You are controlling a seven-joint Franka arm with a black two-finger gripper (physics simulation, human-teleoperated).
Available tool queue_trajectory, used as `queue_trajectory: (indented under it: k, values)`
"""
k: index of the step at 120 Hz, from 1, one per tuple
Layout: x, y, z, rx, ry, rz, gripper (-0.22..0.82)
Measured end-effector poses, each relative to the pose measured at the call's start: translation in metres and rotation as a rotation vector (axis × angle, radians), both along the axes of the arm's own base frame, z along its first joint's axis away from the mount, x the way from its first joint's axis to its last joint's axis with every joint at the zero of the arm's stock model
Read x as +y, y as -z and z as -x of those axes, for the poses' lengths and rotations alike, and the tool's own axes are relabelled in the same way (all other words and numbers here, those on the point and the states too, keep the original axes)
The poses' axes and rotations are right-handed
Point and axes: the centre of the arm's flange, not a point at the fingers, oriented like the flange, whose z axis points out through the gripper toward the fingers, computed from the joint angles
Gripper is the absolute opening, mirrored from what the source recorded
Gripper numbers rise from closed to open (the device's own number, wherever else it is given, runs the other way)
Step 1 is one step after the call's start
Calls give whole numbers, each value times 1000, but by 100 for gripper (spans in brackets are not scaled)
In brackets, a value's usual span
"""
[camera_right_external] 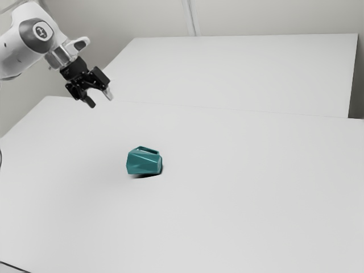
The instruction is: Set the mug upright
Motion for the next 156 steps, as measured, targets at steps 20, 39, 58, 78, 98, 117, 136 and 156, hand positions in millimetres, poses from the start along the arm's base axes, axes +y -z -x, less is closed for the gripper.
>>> queue_trajectory:
  k: [20,39,58,78,98,117,136,156]
  values:
    - [17,36,7,-11,9,145,60]
    - [19,86,17,-5,12,206,60]
    - [22,128,24,-44,-41,264,60]
    - [24,169,19,-58,-64,267,60]
    - [32,213,14,-48,-83,283,60]
    - [31,232,14,-52,-76,300,60]
    - [24,252,26,-47,-101,371,60]
    - [14,250,24,-73,-88,433,60]
